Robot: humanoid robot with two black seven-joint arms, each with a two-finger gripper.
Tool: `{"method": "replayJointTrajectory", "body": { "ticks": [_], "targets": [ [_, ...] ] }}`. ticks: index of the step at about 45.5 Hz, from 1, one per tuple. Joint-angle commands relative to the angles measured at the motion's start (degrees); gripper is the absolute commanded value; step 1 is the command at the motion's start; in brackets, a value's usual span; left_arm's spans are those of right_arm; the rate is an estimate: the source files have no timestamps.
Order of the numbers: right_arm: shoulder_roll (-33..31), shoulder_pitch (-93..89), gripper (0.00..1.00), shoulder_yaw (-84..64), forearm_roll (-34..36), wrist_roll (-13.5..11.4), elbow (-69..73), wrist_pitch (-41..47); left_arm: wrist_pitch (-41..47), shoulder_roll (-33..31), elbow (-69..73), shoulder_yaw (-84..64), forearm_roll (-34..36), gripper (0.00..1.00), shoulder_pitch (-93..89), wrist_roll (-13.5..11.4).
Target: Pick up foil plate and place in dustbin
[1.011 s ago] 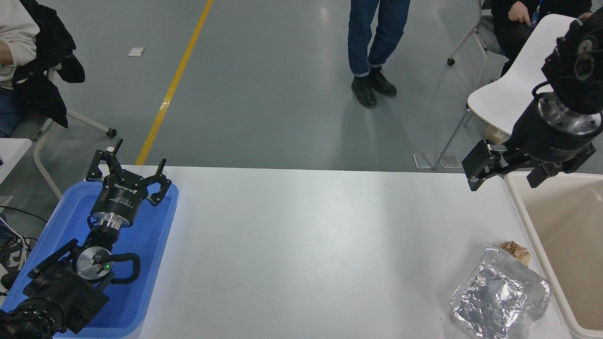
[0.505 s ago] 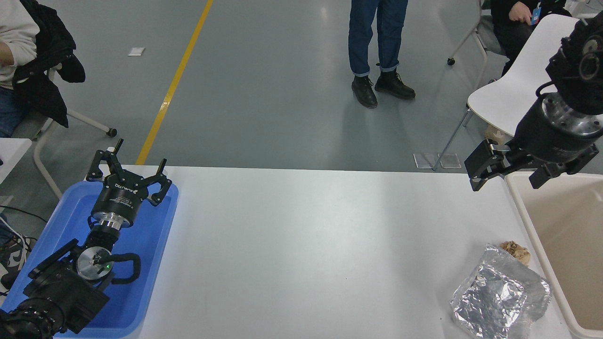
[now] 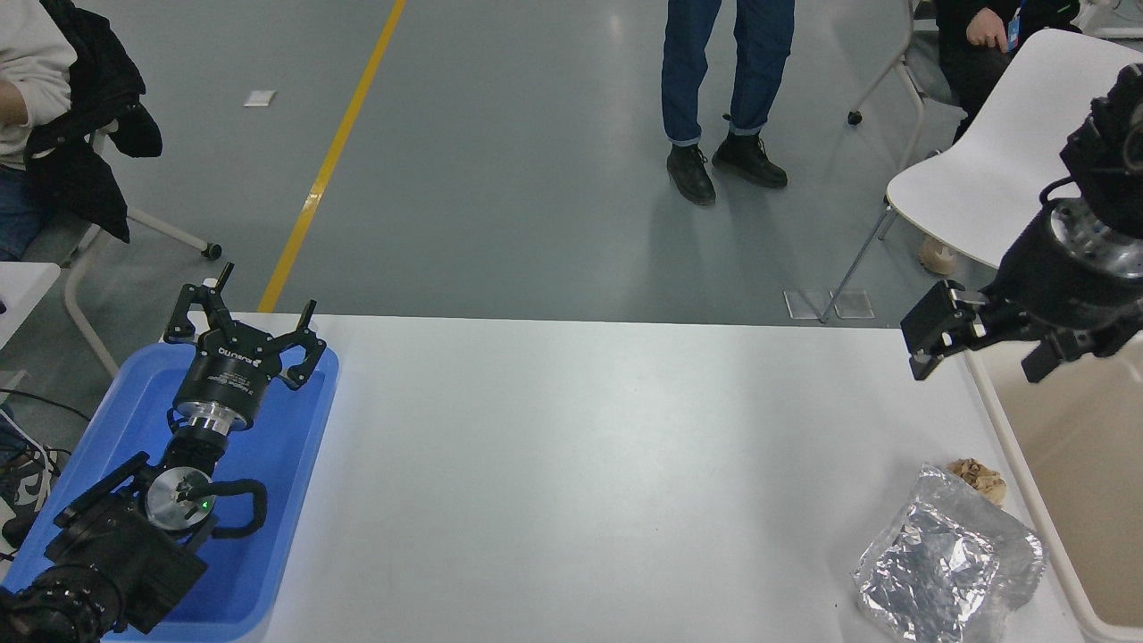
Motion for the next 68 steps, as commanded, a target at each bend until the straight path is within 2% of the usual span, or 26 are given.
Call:
{"method": "replayJointTrajectory", "body": {
  "ticks": [1, 17, 26, 39, 68],
  "targets": [
    [-7.1, -9.7, 0.89, -4.2, 0.2, -0.1, -1.7, -4.4, 0.1, 0.1, 0.0, 0.0, -0.1, 1.00, 0.1, -0.1],
    [-18.6, -24.1, 0.98, -2.7, 0.0, 0.1, -3.7, -23.7, 0.1, 0.1, 0.0, 0.0, -0.1, 1.00, 0.2, -0.3],
    [-20.3, -36.6, 0.99, 5.3, 0.0, 0.1, -5.2, -33.3, 0.1, 0.1, 0.0, 0.0, -0.1, 1.00, 0.2, -0.2],
    [-19.6, -49.8, 1.00, 17.0, 0.0, 0.0, -10.7, -34.3, 0.1, 0.1, 0.0, 0.0, -0.1, 1.00, 0.1, -0.3],
    [-17.1, -56.9, 0.99, 24.5, 0.3, 0.0, -10.9, -34.3, 0.1, 0.0, 0.0, 0.0, 0.0, 1.00, 0.1, -0.3]
  ]
}}
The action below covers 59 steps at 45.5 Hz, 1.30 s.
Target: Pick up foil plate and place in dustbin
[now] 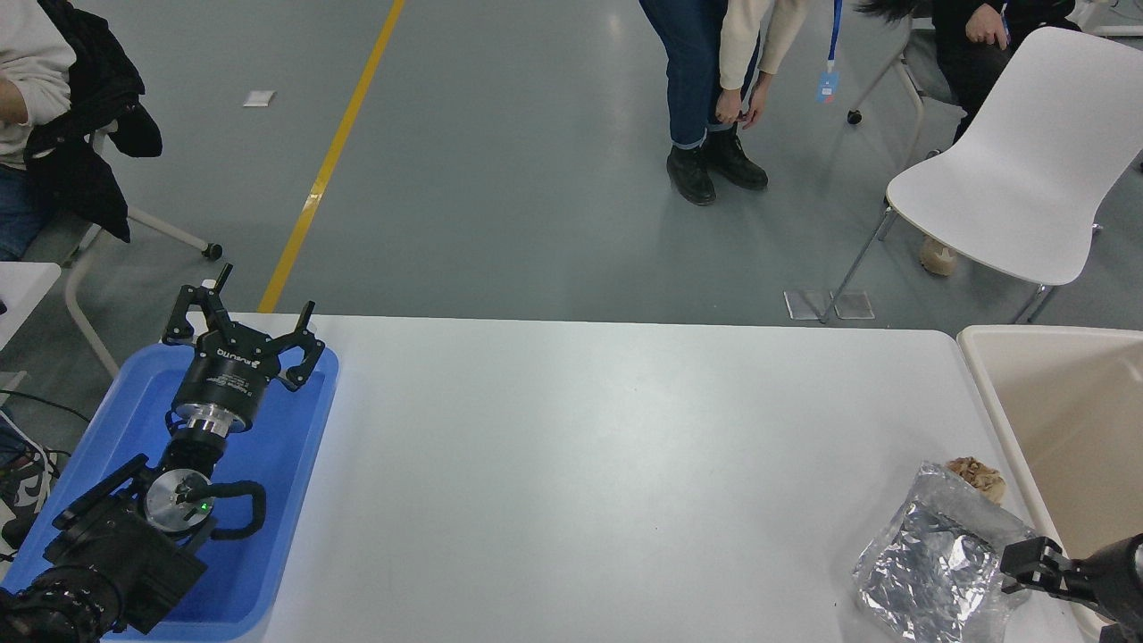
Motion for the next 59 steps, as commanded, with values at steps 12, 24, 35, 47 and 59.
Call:
{"method": "replayJointTrajectory", "body": {
  "ticks": [12, 24, 35, 47, 59],
  "targets": [
    [6.3, -8.5, 0.98, 6.7, 1.0, 0.0, -6.1, -0.7, 0.0, 0.0, 0.0, 0.0, 0.0, 1.00, 0.0, 0.0],
    [7.1, -9.9, 0.68, 8.3, 6.0, -0.1, -7.4, -0.6, 0.0, 0.0, 0.0, 0.0, 0.0, 1.00, 0.0, 0.0],
    [5.1, -9.9, 0.00, 7.8, 5.9, -0.1, -7.1, -0.2, 0.0, 0.0, 0.0, 0.0, 0.0, 1.00, 0.0, 0.0],
    [2.7, -9.6, 0.00, 7.7, 5.8, -0.2, -6.5, 0.6, 0.0, 0.0, 0.0, 0.0, 0.0, 1.00, 0.0, 0.0],
    [1.1, -8.1, 0.00, 7.6, 5.4, -0.1, -5.5, 3.9, 0.0, 0.0, 0.0, 0.0, 0.0, 1.00, 0.0, 0.0]
  ]
}}
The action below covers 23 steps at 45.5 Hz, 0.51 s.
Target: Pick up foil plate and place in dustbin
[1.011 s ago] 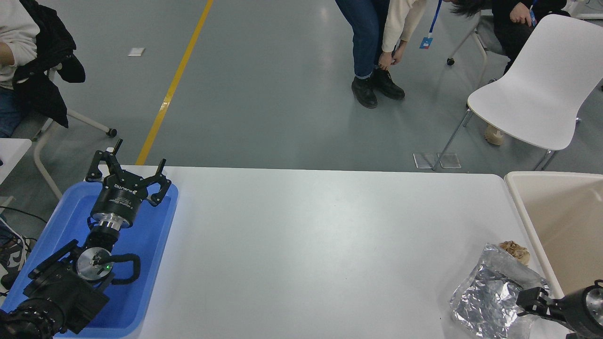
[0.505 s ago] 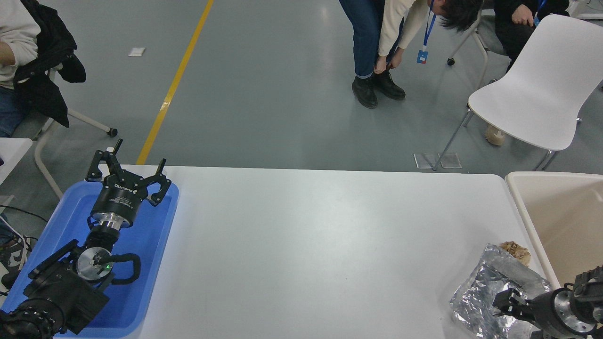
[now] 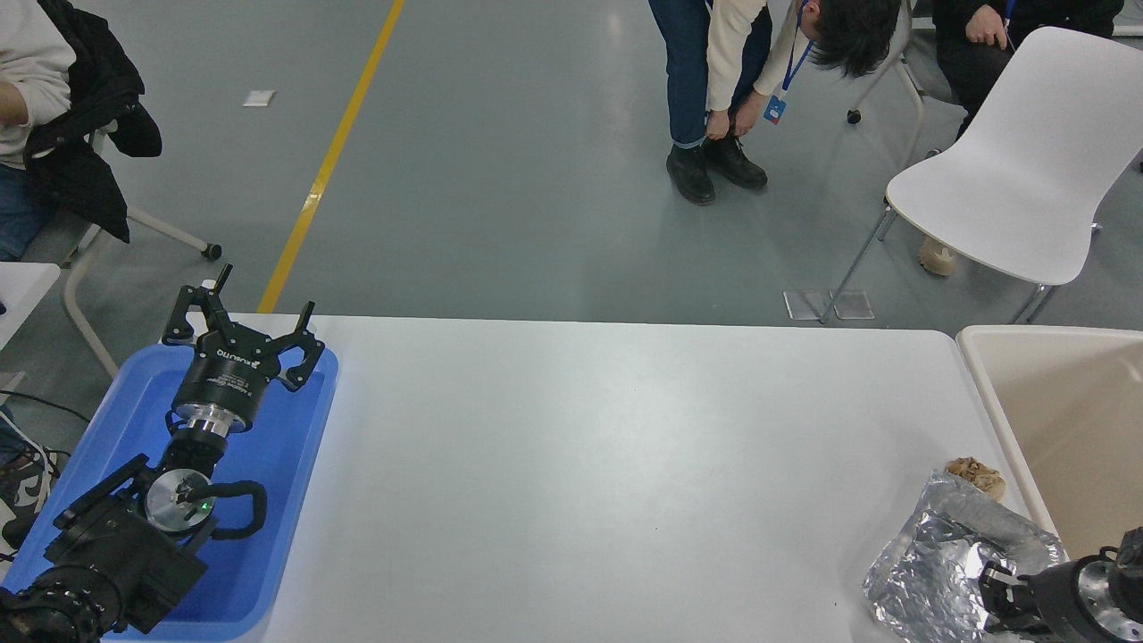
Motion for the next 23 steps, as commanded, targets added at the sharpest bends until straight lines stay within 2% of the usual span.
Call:
{"method": "replayJointTrajectory", "body": {
  "ticks": [1, 9, 23],
  "targets": [
    [-2.4, 2.2, 0.00, -0.2, -0.6, 0.1, 1.0, 3.5, 0.0, 0.0, 0.0, 0.0, 0.0, 1.00, 0.0, 0.0],
    [-8.1, 11.9, 0.00, -2.0, -6.8, 0.1, 3.7, 14.5, 0.0, 0.0, 0.0, 0.0, 0.0, 1.00, 0.0, 0.1],
    [-8.3, 41.2, 0.00, -22.2, -8.7, 0.1, 7.4, 31.8, 0.0, 0.0, 0.0, 0.0, 0.1, 1.00, 0.0, 0.2]
  ]
}}
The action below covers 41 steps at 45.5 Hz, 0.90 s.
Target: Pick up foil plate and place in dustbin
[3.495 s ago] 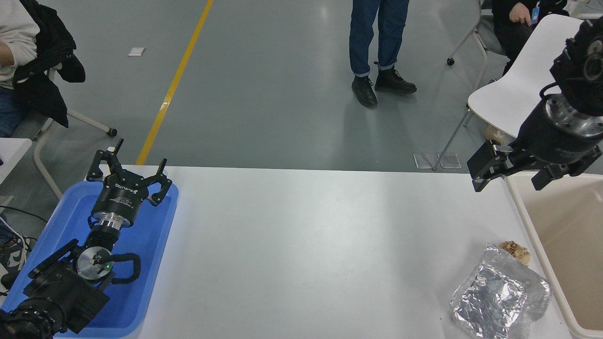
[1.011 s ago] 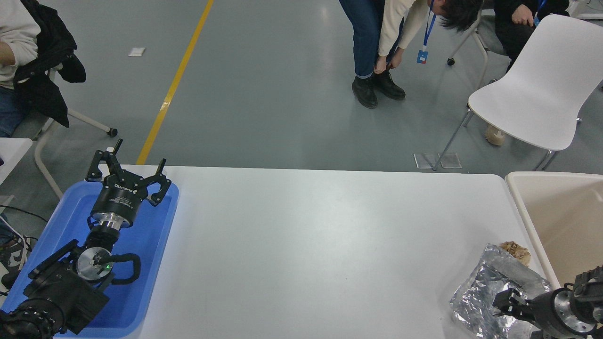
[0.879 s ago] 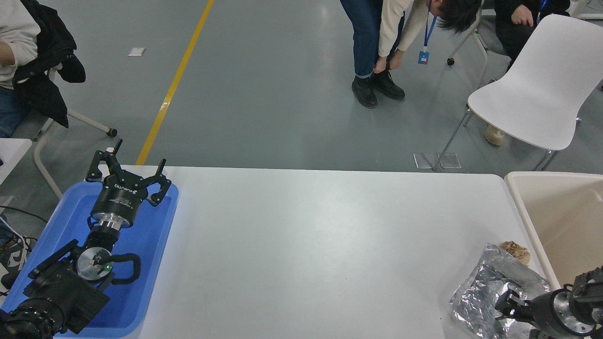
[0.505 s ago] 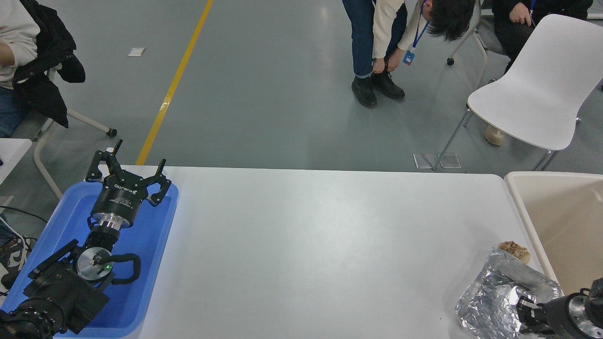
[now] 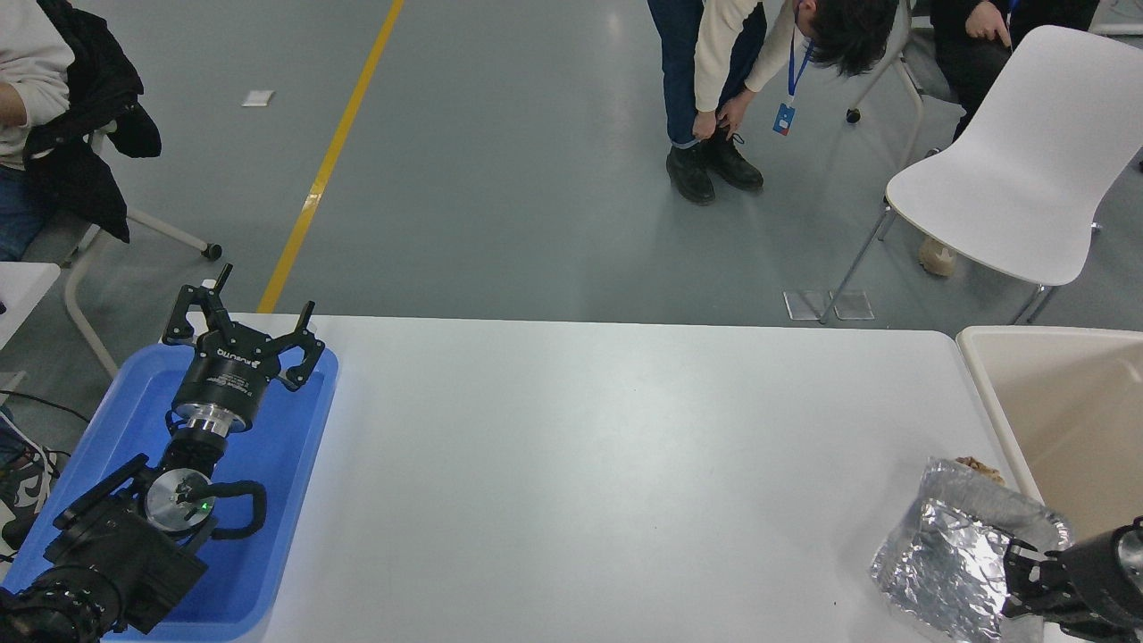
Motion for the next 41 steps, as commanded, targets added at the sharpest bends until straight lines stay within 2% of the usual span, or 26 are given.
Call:
{"method": "replayJointTrajectory", "body": {
  "ticks": [1, 11, 24, 41],
  "targets": [
    [-0.7, 23.7, 0.00, -15.3, -1.9, 0.0, 2.9, 13.9, 0.0, 0.0, 0.0, 0.0, 0.0, 1.00, 0.0, 0.0],
    [0.7, 41.9, 0.00, -23.3, -1.9, 0.0, 4.0, 13.9, 0.0, 0.0, 0.0, 0.0, 0.0, 1.00, 0.0, 0.0],
    [6.1, 59.4, 0.00, -29.0, -1.7, 0.1, 4.0, 13.9, 0.0, 0.0, -0.1, 0.0, -0.1, 1.00, 0.0, 0.0],
    [8.5, 64.2, 0.00, -30.0, -1.5, 0.0, 4.0, 13.9, 0.0, 0.0, 0.0, 0.0, 0.0, 1.00, 0.0, 0.0]
  ]
}}
